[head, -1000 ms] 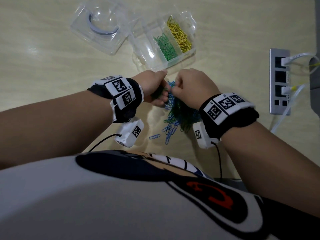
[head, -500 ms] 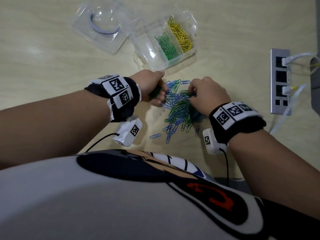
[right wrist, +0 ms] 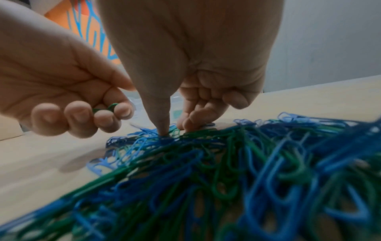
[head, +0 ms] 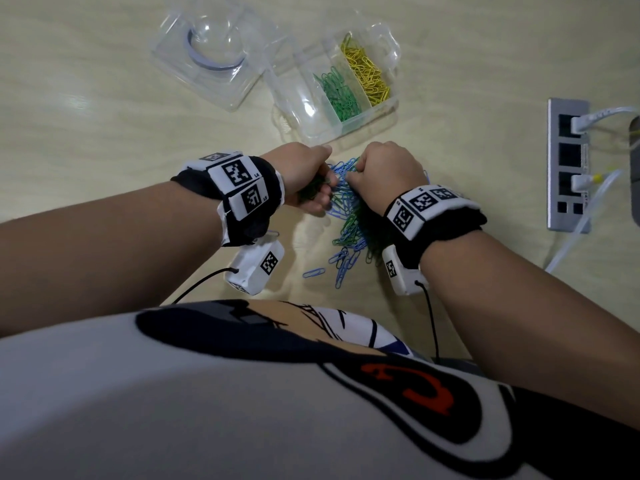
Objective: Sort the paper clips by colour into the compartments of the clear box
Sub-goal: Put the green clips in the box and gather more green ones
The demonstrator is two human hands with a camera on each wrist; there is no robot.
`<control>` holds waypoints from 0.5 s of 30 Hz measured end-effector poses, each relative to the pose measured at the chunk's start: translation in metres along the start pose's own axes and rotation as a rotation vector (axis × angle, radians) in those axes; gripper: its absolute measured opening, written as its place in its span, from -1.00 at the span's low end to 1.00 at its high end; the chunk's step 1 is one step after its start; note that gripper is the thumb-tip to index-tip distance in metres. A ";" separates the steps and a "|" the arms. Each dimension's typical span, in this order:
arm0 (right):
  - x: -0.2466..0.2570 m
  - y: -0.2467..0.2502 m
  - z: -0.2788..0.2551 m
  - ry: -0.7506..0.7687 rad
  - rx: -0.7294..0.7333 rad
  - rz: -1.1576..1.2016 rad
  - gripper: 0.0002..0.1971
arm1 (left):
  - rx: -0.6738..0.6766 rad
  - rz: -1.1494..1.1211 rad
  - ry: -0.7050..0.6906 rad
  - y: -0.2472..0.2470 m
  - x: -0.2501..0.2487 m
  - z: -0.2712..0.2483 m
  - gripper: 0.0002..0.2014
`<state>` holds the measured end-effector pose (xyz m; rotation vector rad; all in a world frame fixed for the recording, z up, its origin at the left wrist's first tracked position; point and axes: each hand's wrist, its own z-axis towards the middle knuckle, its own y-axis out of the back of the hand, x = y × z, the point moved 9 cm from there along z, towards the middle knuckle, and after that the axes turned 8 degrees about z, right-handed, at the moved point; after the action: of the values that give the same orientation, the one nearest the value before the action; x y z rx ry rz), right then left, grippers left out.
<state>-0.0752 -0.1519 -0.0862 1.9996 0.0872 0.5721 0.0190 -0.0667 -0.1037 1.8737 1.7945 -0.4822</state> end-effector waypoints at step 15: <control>0.002 0.000 -0.004 0.000 0.006 0.011 -0.74 | -0.015 -0.019 0.002 0.003 -0.001 0.000 -0.47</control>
<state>-0.0757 -0.1479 -0.0839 2.0070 0.0777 0.5792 0.0219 -0.0675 -0.1027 1.8487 1.8138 -0.4728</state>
